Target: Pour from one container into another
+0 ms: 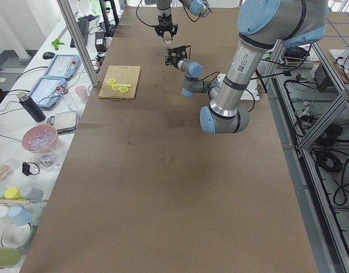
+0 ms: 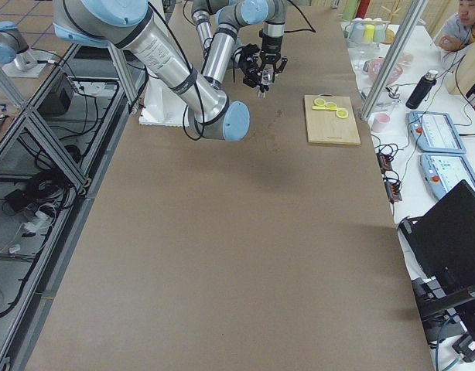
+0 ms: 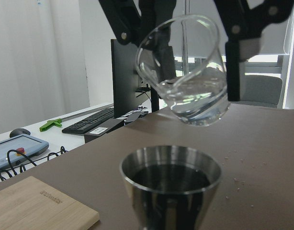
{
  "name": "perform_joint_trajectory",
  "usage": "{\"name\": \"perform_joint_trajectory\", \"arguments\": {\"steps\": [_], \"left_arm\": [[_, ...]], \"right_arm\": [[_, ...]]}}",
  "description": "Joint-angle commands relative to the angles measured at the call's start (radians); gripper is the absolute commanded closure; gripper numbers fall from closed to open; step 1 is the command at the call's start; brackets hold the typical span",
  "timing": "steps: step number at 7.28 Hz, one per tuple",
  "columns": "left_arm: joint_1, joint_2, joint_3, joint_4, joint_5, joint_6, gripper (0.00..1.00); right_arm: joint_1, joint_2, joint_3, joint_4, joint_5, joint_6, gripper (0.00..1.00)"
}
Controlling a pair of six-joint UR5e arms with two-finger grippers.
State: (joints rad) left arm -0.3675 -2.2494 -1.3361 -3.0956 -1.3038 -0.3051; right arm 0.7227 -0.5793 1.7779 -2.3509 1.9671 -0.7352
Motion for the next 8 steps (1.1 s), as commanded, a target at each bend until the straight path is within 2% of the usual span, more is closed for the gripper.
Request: {"name": "perform_joint_trajectory", "arguments": {"steps": [1,4,8], "left_arm": [[-0.004,0.002,-0.002,-0.006,-0.003,0.0,1.0],[-0.005,0.004,-0.003,-0.008,-0.003,0.0,1.0],[-0.007,0.004,-0.002,-0.008,-0.002,0.0,1.0]], "right_arm": [[-0.014,0.019,0.003,-0.04,-0.043,-0.033,1.0],[-0.037,0.038,0.002,-0.086,-0.083,-0.11,1.0],[-0.048,0.062,-0.024,-0.099,-0.086,-0.113,1.0]]}}
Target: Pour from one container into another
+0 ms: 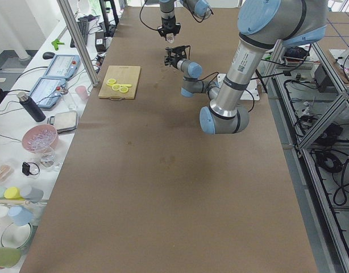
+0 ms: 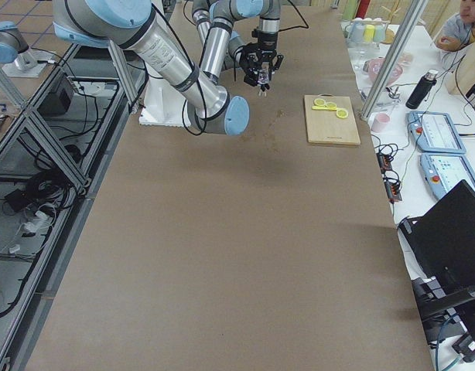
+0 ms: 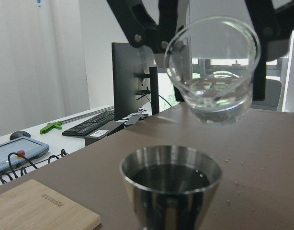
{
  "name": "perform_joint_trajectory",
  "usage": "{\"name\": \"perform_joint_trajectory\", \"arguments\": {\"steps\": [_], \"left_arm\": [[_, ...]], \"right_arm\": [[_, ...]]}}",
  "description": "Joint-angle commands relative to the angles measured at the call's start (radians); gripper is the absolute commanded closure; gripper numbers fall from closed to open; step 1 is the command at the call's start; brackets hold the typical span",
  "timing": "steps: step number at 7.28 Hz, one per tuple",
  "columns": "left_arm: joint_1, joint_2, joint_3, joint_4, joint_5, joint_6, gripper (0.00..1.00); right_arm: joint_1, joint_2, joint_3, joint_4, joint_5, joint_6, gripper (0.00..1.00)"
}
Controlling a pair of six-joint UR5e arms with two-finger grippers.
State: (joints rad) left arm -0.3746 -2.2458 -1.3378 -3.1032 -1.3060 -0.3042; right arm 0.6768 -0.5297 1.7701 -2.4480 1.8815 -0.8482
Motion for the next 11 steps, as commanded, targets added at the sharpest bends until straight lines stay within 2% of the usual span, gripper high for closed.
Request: {"name": "perform_joint_trajectory", "arguments": {"steps": [1,7,11], "left_arm": [[-0.003,0.0,0.0,0.001,0.004,0.0,1.0],[-0.007,0.009,-0.001,-0.006,0.002,-0.001,1.0],[-0.015,0.014,-0.003,-0.015,-0.001,-0.001,1.0]], "right_arm": [[-0.002,0.023,-0.032,-0.002,-0.002,-0.002,1.0],[-0.005,0.089,-0.155,0.0,-0.033,-0.019,1.0],[-0.006,0.099,-0.17,-0.011,-0.033,-0.017,1.0]]}}
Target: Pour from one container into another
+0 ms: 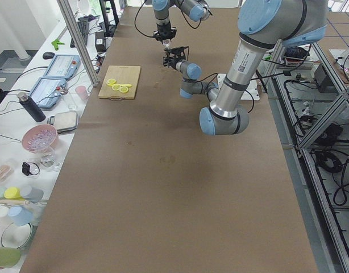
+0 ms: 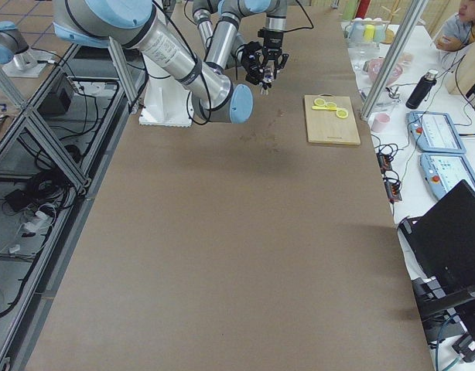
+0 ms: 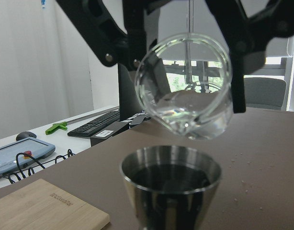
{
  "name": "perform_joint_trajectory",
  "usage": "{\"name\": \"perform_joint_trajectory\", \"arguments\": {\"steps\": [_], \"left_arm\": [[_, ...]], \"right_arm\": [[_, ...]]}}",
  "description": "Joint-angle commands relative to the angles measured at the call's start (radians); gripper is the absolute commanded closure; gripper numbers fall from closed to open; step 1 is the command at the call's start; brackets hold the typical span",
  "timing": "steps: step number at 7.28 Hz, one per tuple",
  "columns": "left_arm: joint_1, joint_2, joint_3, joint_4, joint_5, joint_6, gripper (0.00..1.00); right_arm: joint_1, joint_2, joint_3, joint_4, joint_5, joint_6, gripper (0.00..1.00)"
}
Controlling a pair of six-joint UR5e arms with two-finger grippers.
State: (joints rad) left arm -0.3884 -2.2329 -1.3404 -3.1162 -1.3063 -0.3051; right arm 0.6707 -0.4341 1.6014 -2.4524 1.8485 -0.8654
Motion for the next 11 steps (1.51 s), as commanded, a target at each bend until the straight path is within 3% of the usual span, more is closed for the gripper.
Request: {"name": "perform_joint_trajectory", "arguments": {"steps": [1,6,11], "left_arm": [[-0.001,0.001,0.0,-0.002,-0.001,0.0,1.0],[-0.004,0.002,0.0,-0.005,-0.001,0.0,1.0],[-0.006,0.003,0.0,-0.007,-0.001,0.0,1.0]], "right_arm": [[-0.002,0.012,-0.003,-0.025,0.0,0.0,1.0],[-0.006,0.058,-0.087,-0.042,0.0,0.005,1.0],[-0.006,0.071,-0.094,-0.042,-0.002,0.006,1.0]]}}
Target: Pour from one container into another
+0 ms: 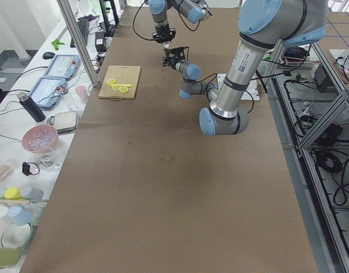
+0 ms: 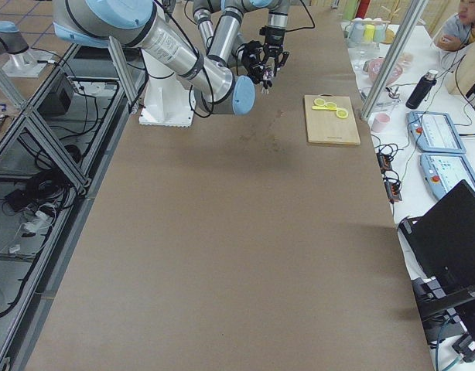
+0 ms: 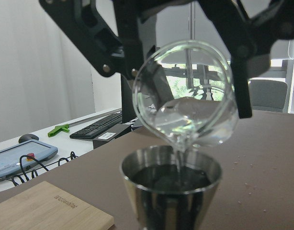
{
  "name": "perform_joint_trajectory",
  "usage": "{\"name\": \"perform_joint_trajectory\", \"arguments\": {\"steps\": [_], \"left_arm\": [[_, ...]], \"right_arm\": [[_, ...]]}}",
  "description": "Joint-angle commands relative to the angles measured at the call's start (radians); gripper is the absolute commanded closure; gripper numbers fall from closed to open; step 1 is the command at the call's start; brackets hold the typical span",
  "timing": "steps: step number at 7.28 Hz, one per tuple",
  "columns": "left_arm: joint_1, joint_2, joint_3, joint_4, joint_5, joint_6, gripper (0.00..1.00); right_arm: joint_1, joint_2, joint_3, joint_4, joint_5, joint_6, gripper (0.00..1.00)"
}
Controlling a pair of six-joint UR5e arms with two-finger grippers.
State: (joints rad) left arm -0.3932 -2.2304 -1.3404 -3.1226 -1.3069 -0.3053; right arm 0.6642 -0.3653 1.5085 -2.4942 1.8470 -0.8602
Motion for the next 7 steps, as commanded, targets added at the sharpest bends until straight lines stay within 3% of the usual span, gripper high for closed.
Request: {"name": "perform_joint_trajectory", "arguments": {"steps": [1,7], "left_arm": [[-0.001,0.0,0.001,0.001,0.0,0.0,1.0],[-0.001,0.005,0.001,0.001,0.0,0.0,1.0]], "right_arm": [[0.0,0.003,-0.001,0.0,-0.002,0.001,1.0],[0.003,0.006,0.012,0.001,0.001,0.003,1.0]]}}
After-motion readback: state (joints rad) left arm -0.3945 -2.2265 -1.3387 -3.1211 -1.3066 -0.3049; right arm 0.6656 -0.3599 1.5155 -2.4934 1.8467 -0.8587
